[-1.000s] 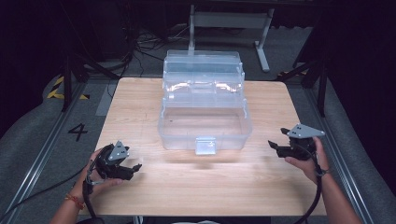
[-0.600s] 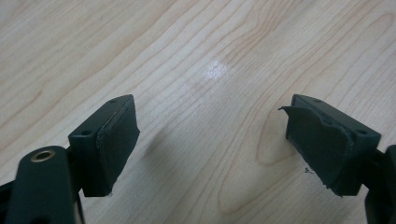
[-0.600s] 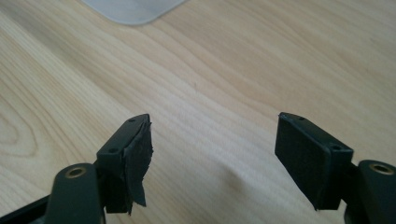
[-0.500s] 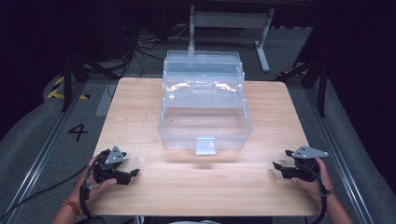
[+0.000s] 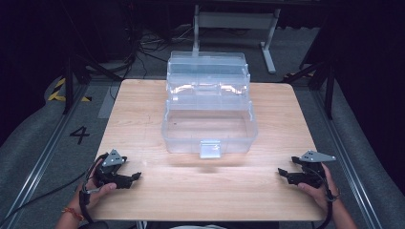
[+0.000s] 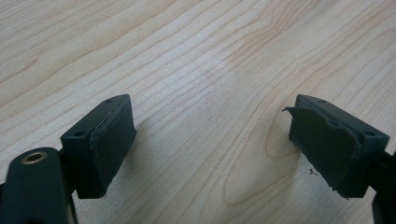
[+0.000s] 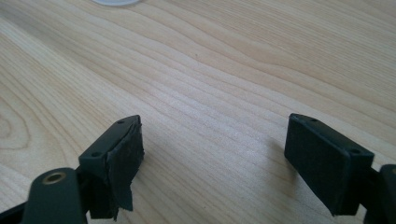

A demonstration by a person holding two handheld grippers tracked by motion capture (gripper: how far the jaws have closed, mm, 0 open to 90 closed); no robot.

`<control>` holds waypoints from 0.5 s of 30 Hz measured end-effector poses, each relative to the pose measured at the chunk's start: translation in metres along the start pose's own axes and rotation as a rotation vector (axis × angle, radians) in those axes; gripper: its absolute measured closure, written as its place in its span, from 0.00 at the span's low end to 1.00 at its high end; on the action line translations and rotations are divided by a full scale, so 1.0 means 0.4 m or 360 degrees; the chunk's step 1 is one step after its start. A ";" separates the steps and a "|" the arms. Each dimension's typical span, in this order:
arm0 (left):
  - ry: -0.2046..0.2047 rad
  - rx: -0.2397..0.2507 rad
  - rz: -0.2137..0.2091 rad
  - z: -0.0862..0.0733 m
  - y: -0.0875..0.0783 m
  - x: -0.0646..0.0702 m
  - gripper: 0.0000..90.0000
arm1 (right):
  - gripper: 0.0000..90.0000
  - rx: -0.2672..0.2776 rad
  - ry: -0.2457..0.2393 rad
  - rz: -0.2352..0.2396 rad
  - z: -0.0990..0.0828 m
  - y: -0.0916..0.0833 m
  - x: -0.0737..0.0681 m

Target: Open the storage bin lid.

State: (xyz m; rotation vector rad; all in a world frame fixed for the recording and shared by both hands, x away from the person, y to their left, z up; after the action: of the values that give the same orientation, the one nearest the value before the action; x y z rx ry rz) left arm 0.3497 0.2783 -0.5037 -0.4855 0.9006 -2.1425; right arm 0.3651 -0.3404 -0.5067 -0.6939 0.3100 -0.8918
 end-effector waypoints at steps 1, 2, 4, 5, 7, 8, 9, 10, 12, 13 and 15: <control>0.0028 -0.0008 0.0010 0.001 -0.002 -0.003 0.16 | 0.22 0.0000 -0.0002 -0.0001 0.000 0.000 0.000; 0.0010 0.0001 0.0012 -0.001 -0.001 -0.001 0.16 | 0.22 0.0000 -0.0002 -0.0001 0.000 0.000 0.000; 0.0012 0.0005 0.0024 -0.001 -0.002 -0.003 0.16 | 0.22 0.0000 -0.0001 0.0000 0.000 0.000 0.000; 0.0012 0.0005 0.0024 -0.001 -0.002 -0.003 0.16 | 0.22 0.0000 -0.0001 0.0000 0.000 0.000 0.000; 0.0011 0.0005 0.0024 -0.001 -0.002 -0.003 0.16 | 0.22 0.0000 -0.0002 -0.0001 0.000 0.000 0.000; 0.0011 0.0005 0.0024 -0.001 -0.002 -0.003 0.16 | 0.22 0.0000 -0.0001 0.0000 0.000 0.000 0.000; -0.0013 0.0006 0.0015 -0.001 0.000 0.000 0.16 | 0.22 0.0000 -0.0002 0.0000 0.000 0.000 0.000; -0.0013 0.0006 0.0015 -0.001 0.000 0.000 0.16 | 0.22 0.0000 -0.0002 0.0000 0.000 0.000 0.000; -0.0005 -0.0014 0.0019 0.000 -0.002 -0.002 0.15 | 0.22 0.0000 -0.0001 0.0000 0.000 0.000 0.000; -0.0005 -0.0016 0.0015 0.002 0.000 -0.003 0.15 | 0.22 0.0000 -0.0001 0.0001 0.000 0.000 0.000; -0.0003 -0.0015 0.0020 0.003 0.000 -0.004 0.14 | 0.22 0.0000 -0.0001 0.0000 0.000 0.000 0.000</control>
State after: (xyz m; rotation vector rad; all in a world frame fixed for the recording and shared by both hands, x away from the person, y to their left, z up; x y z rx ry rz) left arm 0.3514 0.2789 -0.5032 -0.4849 0.9110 -2.1269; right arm 0.3651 -0.3405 -0.5067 -0.6940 0.3097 -0.8914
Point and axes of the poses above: each handheld gripper's, and its own axes: y roughly forward along the jaws, z roughly out of its top, x roughly to its right, the point moved 3 cm from there along y, roughly forward along the jaws, and after that the axes turned 3 degrees about -y, right-handed, at the moved point
